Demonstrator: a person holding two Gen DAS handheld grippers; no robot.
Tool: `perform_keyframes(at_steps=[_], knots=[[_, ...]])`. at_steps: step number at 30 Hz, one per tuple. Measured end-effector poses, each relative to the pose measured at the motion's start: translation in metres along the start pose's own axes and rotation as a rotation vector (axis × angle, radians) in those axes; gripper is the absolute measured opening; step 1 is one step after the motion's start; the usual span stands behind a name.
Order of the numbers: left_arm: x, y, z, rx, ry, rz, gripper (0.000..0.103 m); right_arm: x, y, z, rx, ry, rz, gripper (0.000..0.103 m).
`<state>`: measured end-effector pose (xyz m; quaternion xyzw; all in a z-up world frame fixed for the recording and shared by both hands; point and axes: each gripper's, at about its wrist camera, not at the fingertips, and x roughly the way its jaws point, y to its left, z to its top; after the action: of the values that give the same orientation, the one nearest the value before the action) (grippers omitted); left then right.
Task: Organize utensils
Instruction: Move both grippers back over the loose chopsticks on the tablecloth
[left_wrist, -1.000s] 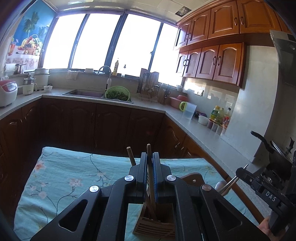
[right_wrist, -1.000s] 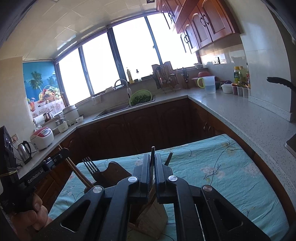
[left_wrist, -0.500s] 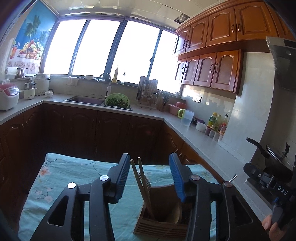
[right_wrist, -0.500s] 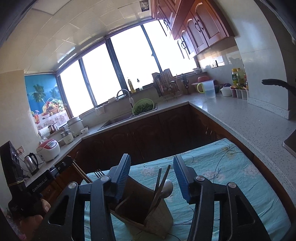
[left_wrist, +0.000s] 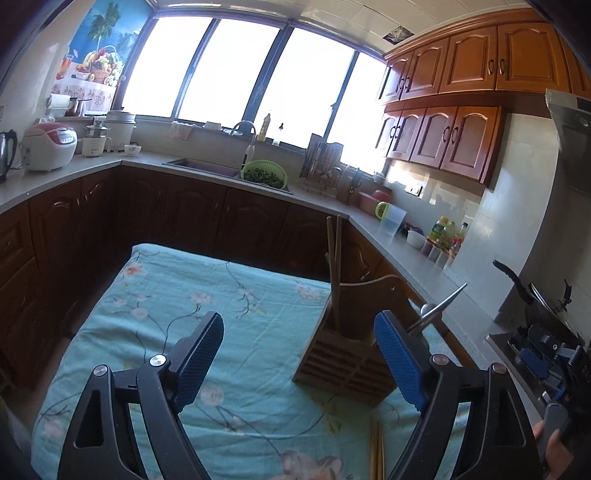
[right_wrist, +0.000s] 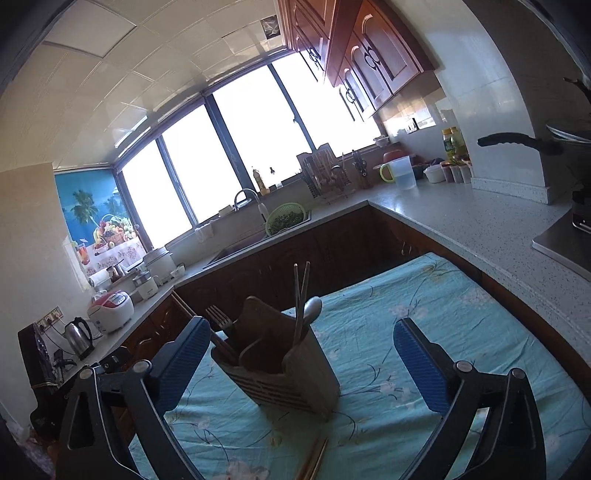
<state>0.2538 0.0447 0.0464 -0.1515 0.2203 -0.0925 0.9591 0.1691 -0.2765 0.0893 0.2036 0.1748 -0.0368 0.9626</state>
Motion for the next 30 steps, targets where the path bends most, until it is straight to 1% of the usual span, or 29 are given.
perform_keyframes(at_steps=[5, 10, 15, 22, 27, 28, 30], knots=[[-0.033, 0.009, -0.021, -0.038, 0.065, 0.021, 0.084, -0.018, -0.009, -0.031, 0.022, 0.067, -0.013, 0.100], [-0.056, 0.013, -0.036, -0.019, 0.118, 0.059, 0.084, -0.027, -0.013, -0.059, 0.028, 0.146, -0.021, 0.100], [-0.073, 0.013, -0.051, -0.014, 0.163, 0.070, 0.084, -0.032, -0.011, -0.085, 0.012, 0.199, -0.027, 0.100], [-0.079, 0.012, -0.074, -0.002, 0.219, 0.085, 0.084, -0.029, -0.004, -0.108, -0.011, 0.250, -0.017, 0.100], [-0.079, 0.009, -0.079, 0.005, 0.250, 0.091, 0.084, -0.023, 0.005, -0.115, -0.044, 0.266, -0.012, 0.099], [-0.079, 0.008, -0.079, 0.010, 0.253, 0.096, 0.084, -0.021, 0.007, -0.116, -0.054, 0.270, -0.017, 0.099], [-0.080, 0.009, -0.079, 0.015, 0.261, 0.099, 0.084, -0.016, 0.011, -0.119, -0.065, 0.285, -0.019, 0.092]])
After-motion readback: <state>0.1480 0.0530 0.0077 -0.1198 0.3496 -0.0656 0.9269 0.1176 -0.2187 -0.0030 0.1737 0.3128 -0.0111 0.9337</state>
